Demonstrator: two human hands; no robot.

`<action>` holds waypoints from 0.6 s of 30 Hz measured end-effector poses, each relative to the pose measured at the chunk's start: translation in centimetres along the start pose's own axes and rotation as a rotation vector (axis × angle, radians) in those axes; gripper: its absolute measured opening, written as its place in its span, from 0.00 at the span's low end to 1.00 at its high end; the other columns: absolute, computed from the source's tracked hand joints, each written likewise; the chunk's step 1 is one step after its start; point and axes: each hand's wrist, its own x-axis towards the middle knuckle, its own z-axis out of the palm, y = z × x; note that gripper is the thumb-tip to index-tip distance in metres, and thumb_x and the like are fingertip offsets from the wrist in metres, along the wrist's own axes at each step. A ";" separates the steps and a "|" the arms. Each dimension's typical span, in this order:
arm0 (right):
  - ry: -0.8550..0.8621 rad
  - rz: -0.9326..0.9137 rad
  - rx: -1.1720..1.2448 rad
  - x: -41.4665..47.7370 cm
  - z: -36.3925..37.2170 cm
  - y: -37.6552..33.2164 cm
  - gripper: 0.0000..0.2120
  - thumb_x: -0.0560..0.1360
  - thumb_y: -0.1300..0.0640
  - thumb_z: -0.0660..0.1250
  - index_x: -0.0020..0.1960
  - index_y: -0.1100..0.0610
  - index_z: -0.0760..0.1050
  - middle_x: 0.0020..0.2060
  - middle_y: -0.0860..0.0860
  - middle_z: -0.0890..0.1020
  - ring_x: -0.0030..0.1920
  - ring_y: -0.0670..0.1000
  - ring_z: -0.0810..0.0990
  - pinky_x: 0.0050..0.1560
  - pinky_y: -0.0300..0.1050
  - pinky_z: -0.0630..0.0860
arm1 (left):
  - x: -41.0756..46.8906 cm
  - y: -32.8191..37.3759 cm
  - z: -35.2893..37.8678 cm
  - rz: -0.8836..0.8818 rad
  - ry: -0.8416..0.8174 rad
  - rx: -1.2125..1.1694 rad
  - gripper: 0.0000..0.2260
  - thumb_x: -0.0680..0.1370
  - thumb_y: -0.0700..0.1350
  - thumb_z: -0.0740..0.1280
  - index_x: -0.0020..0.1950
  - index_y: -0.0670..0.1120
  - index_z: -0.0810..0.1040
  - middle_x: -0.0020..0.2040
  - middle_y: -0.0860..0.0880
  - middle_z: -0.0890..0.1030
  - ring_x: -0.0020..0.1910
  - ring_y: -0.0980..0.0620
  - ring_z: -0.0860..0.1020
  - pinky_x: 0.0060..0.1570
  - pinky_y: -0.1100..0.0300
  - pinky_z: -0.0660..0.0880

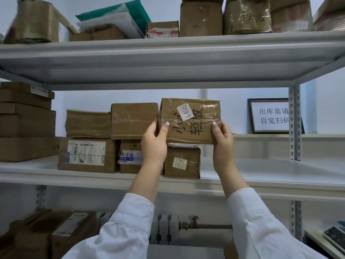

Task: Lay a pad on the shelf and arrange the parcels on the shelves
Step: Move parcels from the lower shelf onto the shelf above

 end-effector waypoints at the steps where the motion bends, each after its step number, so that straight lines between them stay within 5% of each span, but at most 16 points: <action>1: -0.026 -0.008 -0.004 0.0 0.0 0.1 0.18 0.75 0.56 0.61 0.62 0.62 0.72 0.53 0.55 0.80 0.53 0.50 0.79 0.49 0.39 0.76 | 0.1 -0.2 0.1 0.002 -0.004 0.002 0.16 0.79 0.49 0.62 0.66 0.48 0.74 0.59 0.51 0.80 0.60 0.50 0.76 0.62 0.47 0.73; 8: 0.001 -0.007 -0.019 -0.2 0.2 1.2 0.17 0.79 0.62 0.55 0.67 0.62 0.69 0.57 0.55 0.79 0.56 0.48 0.78 0.49 0.36 0.76 | 0.7 -1.8 0.1 -0.076 -0.050 0.006 0.18 0.79 0.47 0.62 0.69 0.47 0.71 0.62 0.50 0.78 0.62 0.50 0.75 0.63 0.46 0.72; 14: 0.011 0.024 -0.081 -0.4 0.0 2.3 0.18 0.80 0.63 0.55 0.70 0.61 0.66 0.65 0.60 0.73 0.67 0.57 0.71 0.67 0.54 0.69 | 0.7 -3.3 0.1 -0.072 0.071 0.086 0.20 0.77 0.48 0.66 0.68 0.46 0.72 0.63 0.48 0.77 0.62 0.49 0.74 0.61 0.48 0.74; 18: 0.048 0.096 -0.130 -1.2 -0.1 3.2 0.26 0.76 0.50 0.59 0.73 0.48 0.61 0.71 0.50 0.67 0.71 0.50 0.65 0.70 0.53 0.63 | 0.2 -4.1 0.5 -0.079 0.169 0.177 0.13 0.76 0.54 0.66 0.55 0.47 0.74 0.53 0.48 0.79 0.46 0.57 0.75 0.42 0.64 0.72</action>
